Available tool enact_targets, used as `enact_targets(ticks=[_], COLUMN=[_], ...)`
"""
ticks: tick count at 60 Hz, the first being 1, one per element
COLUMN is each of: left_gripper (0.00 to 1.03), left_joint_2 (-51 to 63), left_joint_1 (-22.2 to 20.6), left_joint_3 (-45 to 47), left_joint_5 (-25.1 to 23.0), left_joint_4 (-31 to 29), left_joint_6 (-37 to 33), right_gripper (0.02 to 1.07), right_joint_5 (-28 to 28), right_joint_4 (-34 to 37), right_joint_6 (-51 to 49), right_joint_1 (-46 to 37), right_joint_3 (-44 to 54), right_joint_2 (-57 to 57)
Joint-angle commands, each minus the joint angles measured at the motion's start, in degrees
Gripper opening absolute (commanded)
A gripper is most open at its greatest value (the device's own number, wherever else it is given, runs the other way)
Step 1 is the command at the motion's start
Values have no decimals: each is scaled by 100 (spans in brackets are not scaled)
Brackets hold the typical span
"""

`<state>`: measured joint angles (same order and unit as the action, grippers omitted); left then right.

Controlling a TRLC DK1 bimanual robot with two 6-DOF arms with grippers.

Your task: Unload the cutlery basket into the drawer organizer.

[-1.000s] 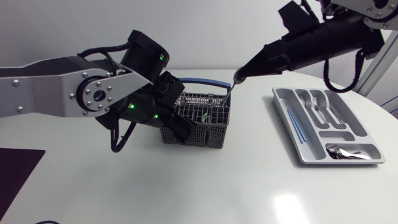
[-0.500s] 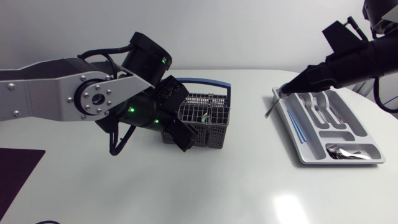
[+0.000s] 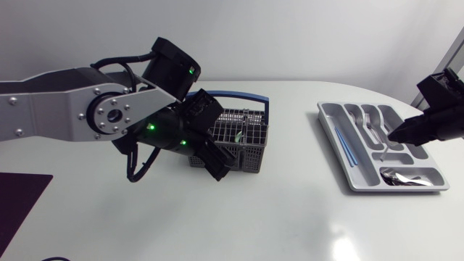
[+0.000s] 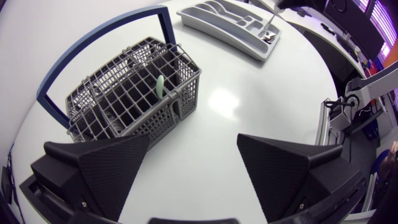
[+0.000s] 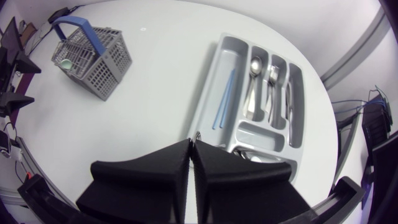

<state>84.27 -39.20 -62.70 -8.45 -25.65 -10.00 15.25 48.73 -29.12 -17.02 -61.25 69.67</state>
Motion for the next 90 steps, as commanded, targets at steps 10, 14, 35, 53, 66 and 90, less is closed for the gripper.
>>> enact_targets(ticks=[10,14,35,53,66,90], left_gripper=[99,99,99,99,99,99], left_joint_2=[107,107,116,90,11,-86], left_joint_1=[0,44,114,114,123,123], left_joint_3=[-6,-41,-111,-94,-50,3], left_joint_5=[-421,-500,-764,-808,-816,-816], left_joint_4=[-89,-125,-344,-432,-502,-573], left_joint_6=[174,174,77,33,-20,-99], right_gripper=[7,7,7,7,20,68], right_joint_5=[-681,-909,-2122,-2219,-2280,-2395], right_joint_4=[-716,-1006,-2403,-3071,-3335,-3414], right_joint_6=[-568,-682,-946,-1007,-1007,-946], right_joint_1=[-619,-733,-1005,-1023,-997,-847], right_joint_3=[544,720,1379,1625,1801,1810], right_joint_2=[82,100,688,1260,1383,1172])
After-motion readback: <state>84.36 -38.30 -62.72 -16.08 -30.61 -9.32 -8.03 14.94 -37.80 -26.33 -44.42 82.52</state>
